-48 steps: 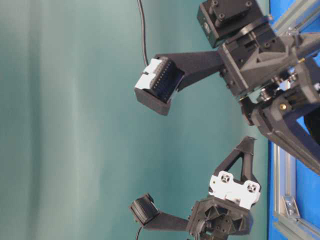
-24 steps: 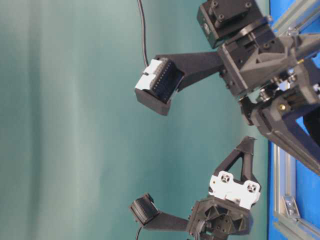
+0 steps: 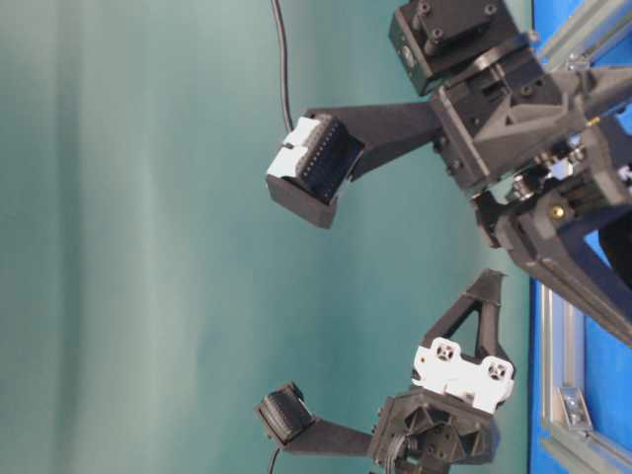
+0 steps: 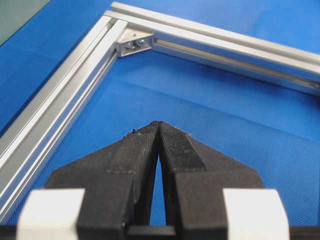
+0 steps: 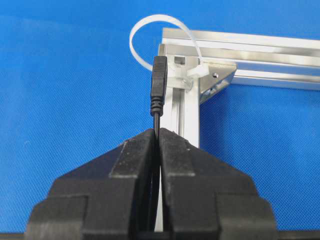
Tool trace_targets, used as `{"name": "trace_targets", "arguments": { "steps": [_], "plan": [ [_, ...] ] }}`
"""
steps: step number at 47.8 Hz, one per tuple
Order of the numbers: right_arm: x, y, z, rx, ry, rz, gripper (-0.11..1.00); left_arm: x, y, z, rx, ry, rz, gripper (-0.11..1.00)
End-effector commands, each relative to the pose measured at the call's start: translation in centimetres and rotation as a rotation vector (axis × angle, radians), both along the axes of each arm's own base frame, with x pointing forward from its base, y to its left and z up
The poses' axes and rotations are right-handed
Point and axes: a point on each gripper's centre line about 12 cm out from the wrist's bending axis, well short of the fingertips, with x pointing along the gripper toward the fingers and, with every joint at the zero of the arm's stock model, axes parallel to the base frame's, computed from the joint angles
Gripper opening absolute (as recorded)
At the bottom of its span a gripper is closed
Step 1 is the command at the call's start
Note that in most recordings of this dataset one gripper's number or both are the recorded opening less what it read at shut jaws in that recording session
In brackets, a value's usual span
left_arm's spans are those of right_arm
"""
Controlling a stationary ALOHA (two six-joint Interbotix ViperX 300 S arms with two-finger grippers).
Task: Insert the wire through the string loop located on the left side.
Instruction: 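Push the USB plug through the zip-tie loop with the right gripper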
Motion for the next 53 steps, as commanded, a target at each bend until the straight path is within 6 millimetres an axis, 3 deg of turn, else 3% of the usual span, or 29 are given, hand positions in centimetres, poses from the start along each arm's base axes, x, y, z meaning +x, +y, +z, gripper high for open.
{"name": "trace_targets", "arguments": {
  "steps": [1,27,53],
  "plan": [
    [0.5,0.0,1.2,0.001,-0.038,-0.001,0.0,0.2,0.2,1.5,0.013,-0.042,0.002,0.0],
    [1.5,0.0,0.6,0.001,-0.034,-0.001,0.0,0.2,0.1,1.4,0.013,-0.041,0.0,0.0],
    [6.7,0.0,1.1,-0.023,-0.083,0.0,0.0,0.1,0.1,1.4,0.013,-0.041,0.002,0.0]
  ]
}}
